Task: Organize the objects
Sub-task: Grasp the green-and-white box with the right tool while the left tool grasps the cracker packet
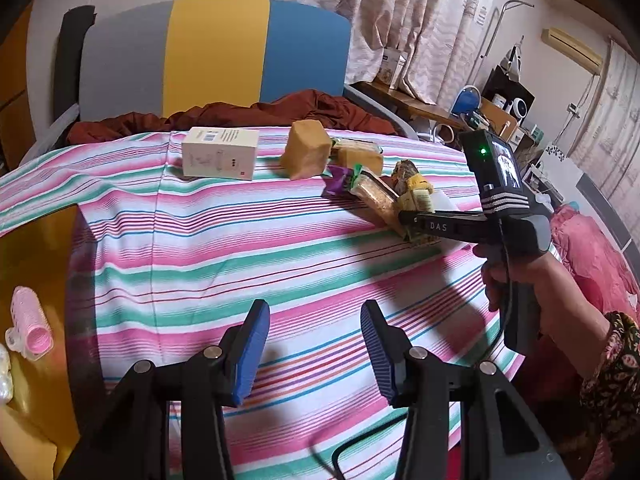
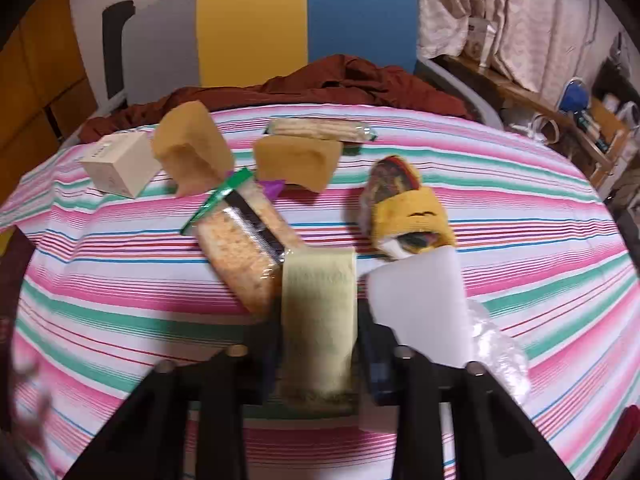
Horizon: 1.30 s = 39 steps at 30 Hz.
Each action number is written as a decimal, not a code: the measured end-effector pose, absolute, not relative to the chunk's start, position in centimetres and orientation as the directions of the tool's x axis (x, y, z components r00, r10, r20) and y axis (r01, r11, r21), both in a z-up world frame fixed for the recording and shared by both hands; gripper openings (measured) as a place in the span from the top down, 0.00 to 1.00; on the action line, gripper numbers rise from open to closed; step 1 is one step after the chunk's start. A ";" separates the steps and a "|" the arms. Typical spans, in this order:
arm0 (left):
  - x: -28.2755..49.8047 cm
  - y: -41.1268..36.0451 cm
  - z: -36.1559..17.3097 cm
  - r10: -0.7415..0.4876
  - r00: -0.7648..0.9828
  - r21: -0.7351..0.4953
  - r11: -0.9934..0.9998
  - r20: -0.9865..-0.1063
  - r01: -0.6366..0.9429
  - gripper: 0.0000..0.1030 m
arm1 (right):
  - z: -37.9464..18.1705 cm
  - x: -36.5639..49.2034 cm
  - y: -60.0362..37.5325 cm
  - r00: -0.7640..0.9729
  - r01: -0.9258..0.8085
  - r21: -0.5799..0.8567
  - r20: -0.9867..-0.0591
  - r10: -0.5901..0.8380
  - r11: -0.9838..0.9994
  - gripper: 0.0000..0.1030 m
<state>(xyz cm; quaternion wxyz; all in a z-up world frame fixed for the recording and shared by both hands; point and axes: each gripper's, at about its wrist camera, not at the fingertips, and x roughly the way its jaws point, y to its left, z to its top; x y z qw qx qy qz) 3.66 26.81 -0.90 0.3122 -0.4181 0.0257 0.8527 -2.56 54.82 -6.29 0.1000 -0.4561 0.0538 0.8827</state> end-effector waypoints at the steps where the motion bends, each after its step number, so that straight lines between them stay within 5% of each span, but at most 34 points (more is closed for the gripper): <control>1: 3.6 27.0 -1.0 0.508 -0.456 -0.215 -0.805 -0.730 -0.553 0.54 | -6.3 -2.6 54.7 -0.562 -0.219 0.017 -0.819 0.112 -0.976 0.70; 9: 2.3 29.1 -1.4 0.494 -0.453 -0.207 -0.811 -0.742 -0.547 0.54 | -5.4 -1.9 54.0 -0.576 -0.174 0.197 -0.815 -0.063 -0.965 0.70; 18: 0.3 34.7 -1.1 0.540 -0.421 -0.249 -0.782 -0.729 -0.572 0.52 | -4.2 -0.2 58.3 -0.566 -0.334 0.210 -0.825 0.017 -0.919 0.70; 23: -1.6 38.6 -1.1 0.579 -0.404 -0.306 -0.768 -0.708 -0.563 0.43 | -3.3 0.2 58.7 -0.558 -0.351 0.131 -0.824 0.095 -0.927 0.70; 39: -8.5 47.4 -5.4 0.530 -0.235 -0.391 -0.801 -0.815 -0.454 0.42 | -2.6 1.2 62.1 -0.527 -0.468 0.082 -0.825 0.204 -0.880 0.70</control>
